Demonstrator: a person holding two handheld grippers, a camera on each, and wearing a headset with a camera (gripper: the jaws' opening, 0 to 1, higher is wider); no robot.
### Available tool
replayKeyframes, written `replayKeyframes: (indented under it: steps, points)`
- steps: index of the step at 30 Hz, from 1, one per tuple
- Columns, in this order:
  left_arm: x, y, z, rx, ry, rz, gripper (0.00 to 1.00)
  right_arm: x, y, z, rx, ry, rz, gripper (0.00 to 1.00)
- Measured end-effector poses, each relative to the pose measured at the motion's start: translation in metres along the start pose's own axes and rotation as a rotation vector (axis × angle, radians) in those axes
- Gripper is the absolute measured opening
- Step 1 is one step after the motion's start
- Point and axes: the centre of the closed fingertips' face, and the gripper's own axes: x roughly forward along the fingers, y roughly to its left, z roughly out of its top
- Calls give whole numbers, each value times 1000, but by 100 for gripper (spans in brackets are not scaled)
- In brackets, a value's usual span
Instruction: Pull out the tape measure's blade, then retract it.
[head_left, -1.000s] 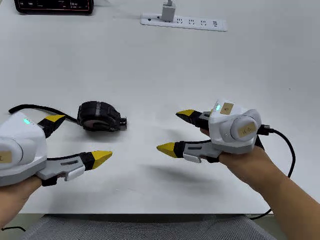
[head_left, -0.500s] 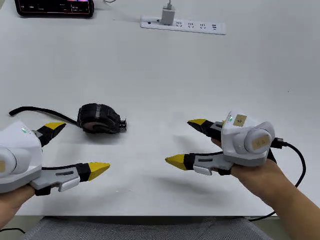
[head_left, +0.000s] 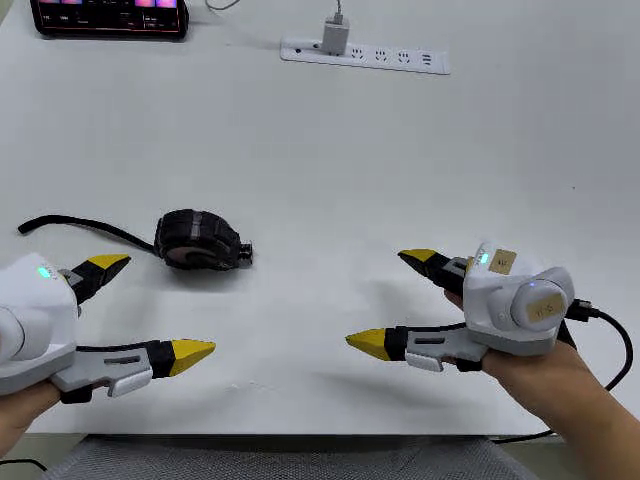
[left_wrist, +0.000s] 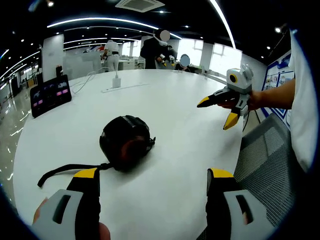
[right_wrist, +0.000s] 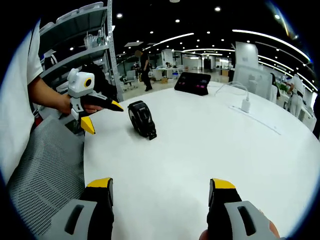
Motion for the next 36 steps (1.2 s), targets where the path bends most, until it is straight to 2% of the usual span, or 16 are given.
replayKeyframes:
  steps: [11, 31, 33, 34, 36]
  points:
    - [-2, -2, -4, 16, 0, -14, 86, -6, 1, -16, 17, 21, -13, 79]
    - [-3, 1, -4, 18, 1, -7, 86, -9, 0, -15, 22, 23, -13, 79]
    - [-2, 1, -3, 33, 0, 1, 86, -9, 0, -14, 24, 21, -13, 79]
    - [-2, 3, -4, 64, 11, 12, 85, -9, 0, -14, 26, 20, -13, 79]
    - [-2, 0, -1, 39, -1, -1, 86, -9, 0, -14, 26, 19, -14, 79]
